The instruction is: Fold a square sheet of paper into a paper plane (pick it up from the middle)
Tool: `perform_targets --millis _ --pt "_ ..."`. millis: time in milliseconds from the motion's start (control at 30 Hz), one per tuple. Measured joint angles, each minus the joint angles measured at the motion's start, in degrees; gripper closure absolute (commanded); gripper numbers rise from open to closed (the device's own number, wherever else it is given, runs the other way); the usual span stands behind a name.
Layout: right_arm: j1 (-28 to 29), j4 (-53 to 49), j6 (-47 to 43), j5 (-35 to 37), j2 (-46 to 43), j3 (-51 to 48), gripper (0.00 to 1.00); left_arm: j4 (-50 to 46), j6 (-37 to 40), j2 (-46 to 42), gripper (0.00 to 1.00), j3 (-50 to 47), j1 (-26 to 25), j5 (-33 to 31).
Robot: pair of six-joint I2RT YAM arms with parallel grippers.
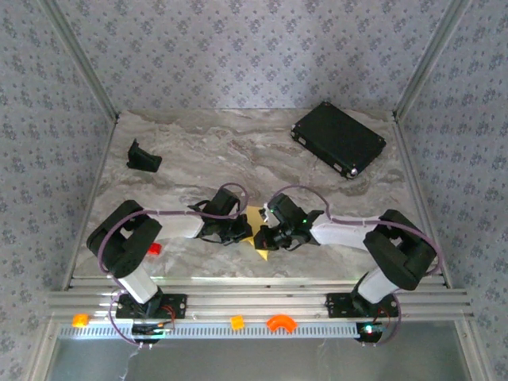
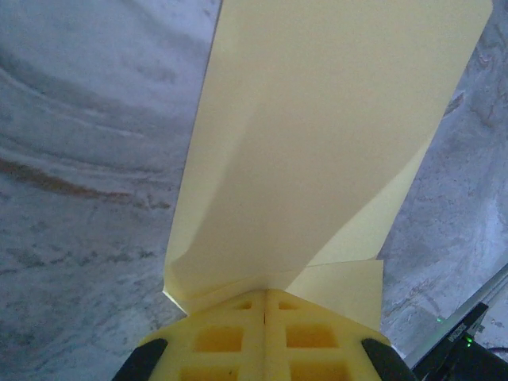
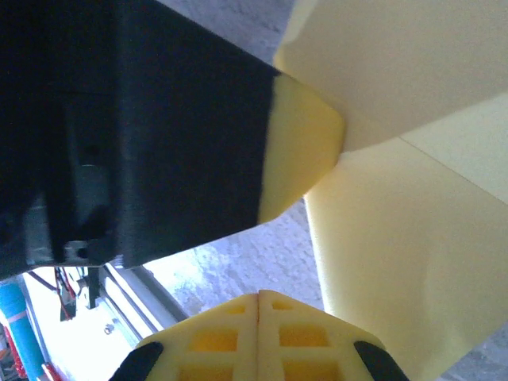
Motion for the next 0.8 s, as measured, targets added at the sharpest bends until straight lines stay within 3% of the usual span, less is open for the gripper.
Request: perform_targets --millis 433,633,800 --pt "0.35 -1.20 0.63 0.09 -6.14 -8.13 0.94 0.04 0.02 0.02 1.00 0.00 -0.02 0.04" --pt "0.76 -2.16 1.09 -0.24 -6.27 -4.00 0.93 0.04 0.02 0.02 1.00 0.00 -0.02 0.04" --pt "0.87 0.48 1.95 2.34 -0.26 0.55 0.94 0.04 0.02 0.02 1.00 0.00 -0.02 0.07"
